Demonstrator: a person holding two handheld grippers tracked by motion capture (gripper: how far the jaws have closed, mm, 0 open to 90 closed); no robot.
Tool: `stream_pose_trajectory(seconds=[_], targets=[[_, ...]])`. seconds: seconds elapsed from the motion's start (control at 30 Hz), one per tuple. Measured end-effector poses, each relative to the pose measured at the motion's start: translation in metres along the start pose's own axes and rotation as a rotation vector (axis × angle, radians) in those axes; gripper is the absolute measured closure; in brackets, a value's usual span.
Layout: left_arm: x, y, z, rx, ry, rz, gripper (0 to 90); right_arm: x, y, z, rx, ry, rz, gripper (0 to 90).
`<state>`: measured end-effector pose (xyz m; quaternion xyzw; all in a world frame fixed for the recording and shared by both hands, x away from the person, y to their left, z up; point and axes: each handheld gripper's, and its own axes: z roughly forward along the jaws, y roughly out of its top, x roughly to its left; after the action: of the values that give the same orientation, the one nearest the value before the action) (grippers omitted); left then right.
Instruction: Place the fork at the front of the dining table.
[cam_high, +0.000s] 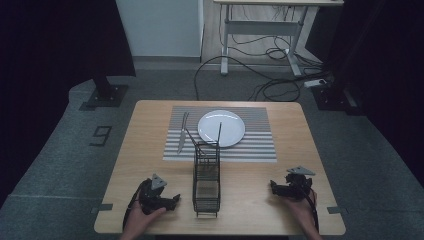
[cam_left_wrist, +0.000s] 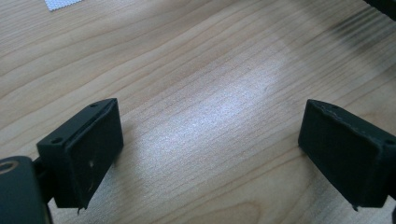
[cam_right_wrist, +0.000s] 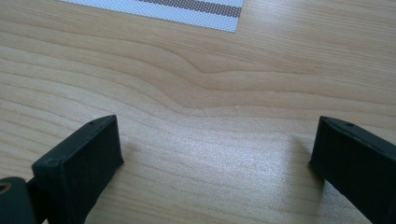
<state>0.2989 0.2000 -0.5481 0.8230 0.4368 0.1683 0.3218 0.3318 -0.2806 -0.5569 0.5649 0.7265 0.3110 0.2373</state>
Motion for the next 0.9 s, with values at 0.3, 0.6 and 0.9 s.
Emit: stream_pose_trajectory(seconds=[0.3,0.6,0.9], targets=[[0.0,0.0,0.0,0.0,0.0,0.0,6.4,0.003,-0.001,-0.001,0.004,-0.021,0.027,0.0],[0.0,0.0,0.0,0.0,0.0,0.0,6.5,0.005,0.004,-0.014,-0.059,-0.015,0.058,3.7],[0.0,0.0,0.0,0.001,-0.001,0.002,6.2,0.018,0.015,-0.027,-0.108,0.029,0.003,6.3]])
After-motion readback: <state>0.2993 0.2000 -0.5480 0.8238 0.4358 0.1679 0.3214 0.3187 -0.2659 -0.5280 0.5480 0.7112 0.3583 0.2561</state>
